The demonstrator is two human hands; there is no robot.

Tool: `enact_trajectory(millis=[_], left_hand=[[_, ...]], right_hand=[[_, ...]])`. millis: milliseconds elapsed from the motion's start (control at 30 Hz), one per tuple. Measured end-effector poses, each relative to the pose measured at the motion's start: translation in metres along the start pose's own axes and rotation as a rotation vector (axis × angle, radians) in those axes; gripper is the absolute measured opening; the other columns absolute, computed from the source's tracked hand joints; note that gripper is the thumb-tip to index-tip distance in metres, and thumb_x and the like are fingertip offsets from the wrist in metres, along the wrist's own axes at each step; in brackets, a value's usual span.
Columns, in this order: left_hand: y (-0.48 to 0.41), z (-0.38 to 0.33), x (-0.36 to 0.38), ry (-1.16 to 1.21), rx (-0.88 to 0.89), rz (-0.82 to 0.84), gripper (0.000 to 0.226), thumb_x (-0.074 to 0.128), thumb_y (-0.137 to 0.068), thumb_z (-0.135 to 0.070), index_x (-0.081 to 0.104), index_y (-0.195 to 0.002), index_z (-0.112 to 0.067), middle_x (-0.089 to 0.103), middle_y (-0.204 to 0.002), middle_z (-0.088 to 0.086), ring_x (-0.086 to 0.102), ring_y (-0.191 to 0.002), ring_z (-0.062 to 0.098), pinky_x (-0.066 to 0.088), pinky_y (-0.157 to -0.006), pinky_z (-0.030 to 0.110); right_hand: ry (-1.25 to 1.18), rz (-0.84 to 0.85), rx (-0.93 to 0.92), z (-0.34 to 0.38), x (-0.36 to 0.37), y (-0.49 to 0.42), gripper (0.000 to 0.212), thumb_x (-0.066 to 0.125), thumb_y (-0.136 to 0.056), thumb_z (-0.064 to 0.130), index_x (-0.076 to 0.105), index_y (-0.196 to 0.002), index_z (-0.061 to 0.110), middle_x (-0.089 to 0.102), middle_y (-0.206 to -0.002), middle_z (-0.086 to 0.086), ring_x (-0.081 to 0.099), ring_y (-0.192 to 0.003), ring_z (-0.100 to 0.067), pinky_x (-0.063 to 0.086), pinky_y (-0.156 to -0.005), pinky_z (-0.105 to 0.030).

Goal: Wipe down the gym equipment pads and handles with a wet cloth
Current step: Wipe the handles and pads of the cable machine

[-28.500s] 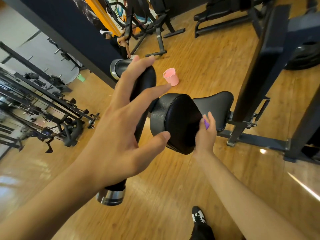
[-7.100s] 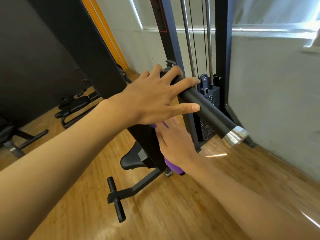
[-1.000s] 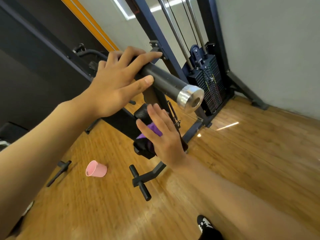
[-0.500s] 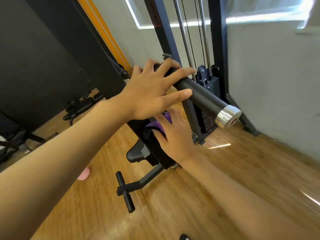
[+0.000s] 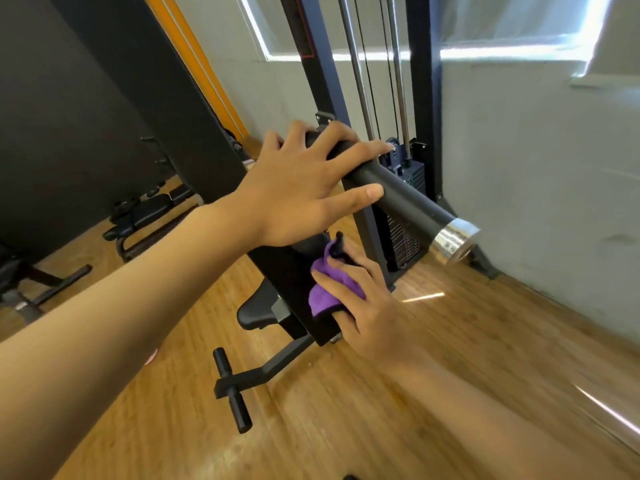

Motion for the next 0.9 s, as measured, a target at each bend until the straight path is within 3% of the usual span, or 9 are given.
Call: enact_trajectory(millis=[67,133,233,400,500,567,700,800,900], left_hand=[[-0.003,-0.002,-0.002,0.014,0.003,0.01,0.073,0.009,-0.094,-0.074,0.02,-0.161,-0.046,0.034,-0.156,-0.005,0.033,-0.136,0.029,0.023,-0.094,0.039],[-0.003,-0.004,-0.002,0.049,0.003,0.029,0.072,0.012,-0.095,-0.073,0.02,-0.161,-0.047,0.033,-0.156,-0.006,0.031,-0.139,0.028,0.023,-0.095,0.04],[0.002,-0.002,-0.002,0.041,0.02,0.024,0.074,0.009,-0.093,-0.074,0.019,-0.161,-0.047,0.034,-0.156,-0.007,0.03,-0.139,0.027,0.023,-0.095,0.04],[0.003,-0.007,-0.004,0.03,0.012,0.002,0.075,0.007,-0.092,-0.074,0.021,-0.161,-0.046,0.035,-0.156,-0.007,0.03,-0.141,0.028,0.024,-0.094,0.039],[0.003,-0.009,-0.004,0.036,0.019,-0.011,0.076,0.007,-0.092,-0.074,0.023,-0.16,-0.046,0.035,-0.155,-0.006,0.031,-0.141,0.029,0.023,-0.093,0.039],[0.004,-0.005,-0.004,0.041,0.023,-0.015,0.075,0.009,-0.093,-0.073,0.025,-0.16,-0.044,0.036,-0.155,-0.005,0.032,-0.139,0.029,0.022,-0.093,0.039],[0.004,-0.005,-0.003,0.046,0.026,-0.008,0.076,0.009,-0.092,-0.074,0.025,-0.16,-0.044,0.035,-0.156,-0.005,0.032,-0.139,0.027,0.021,-0.095,0.039],[0.003,-0.007,-0.003,0.049,0.019,-0.016,0.074,0.01,-0.093,-0.073,0.026,-0.159,-0.044,0.036,-0.155,-0.005,0.032,-0.138,0.028,0.022,-0.095,0.04],[0.0,-0.006,-0.004,0.052,0.019,-0.018,0.073,0.011,-0.094,-0.073,0.027,-0.159,-0.044,0.038,-0.152,-0.005,0.034,-0.134,0.027,0.023,-0.093,0.039]], right_hand=[[-0.01,-0.039,0.019,0.005,-0.001,-0.021,0.06,0.069,-0.087,0.026,0.051,-0.144,0.02,0.056,-0.135,-0.008,0.045,-0.136,-0.026,0.048,-0.107,-0.039],[0.046,0.034,0.093,0.008,0.007,-0.047,0.07,0.077,-0.079,0.035,0.046,-0.142,0.025,0.047,-0.142,-0.007,0.043,-0.132,-0.024,0.052,-0.099,-0.037],[0.122,0.07,0.058,0.008,0.016,-0.04,0.063,0.079,-0.082,0.034,0.058,-0.139,0.02,0.049,-0.148,-0.004,0.04,-0.142,-0.022,0.047,-0.11,-0.048],[0.067,-0.094,-0.025,0.006,0.01,-0.004,0.05,0.067,-0.093,0.021,0.059,-0.14,0.006,0.057,-0.144,-0.011,0.042,-0.145,-0.029,0.036,-0.118,-0.056],[0.15,-0.038,0.047,0.017,0.01,-0.038,0.057,0.07,-0.087,0.032,0.06,-0.139,0.012,0.06,-0.138,-0.006,0.047,-0.137,-0.024,0.042,-0.113,-0.056],[0.158,-0.005,0.072,0.018,0.017,-0.046,0.056,0.075,-0.086,0.028,0.061,-0.138,0.014,0.061,-0.138,-0.004,0.046,-0.137,-0.023,0.043,-0.112,-0.054],[0.124,-0.138,-0.019,0.006,0.029,0.03,0.064,0.071,-0.09,0.005,0.048,-0.149,0.01,0.046,-0.154,-0.008,0.034,-0.15,-0.028,0.039,-0.116,-0.054],[0.173,-0.184,-0.038,0.009,0.027,0.027,0.065,0.07,-0.09,0.008,0.045,-0.15,0.014,0.044,-0.156,-0.008,0.031,-0.152,-0.028,0.037,-0.116,-0.058],[0.145,-0.21,0.058,0.017,0.022,-0.026,0.063,0.072,-0.087,0.012,0.052,-0.147,0.012,0.053,-0.149,-0.009,0.038,-0.148,-0.025,0.029,-0.123,-0.051]])
Point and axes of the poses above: each hand's wrist, its own y-axis away from the middle knuckle, its own x-axis out of the palm, z = x × y, the point moved 4 cm from there along -y, towards the middle knuckle
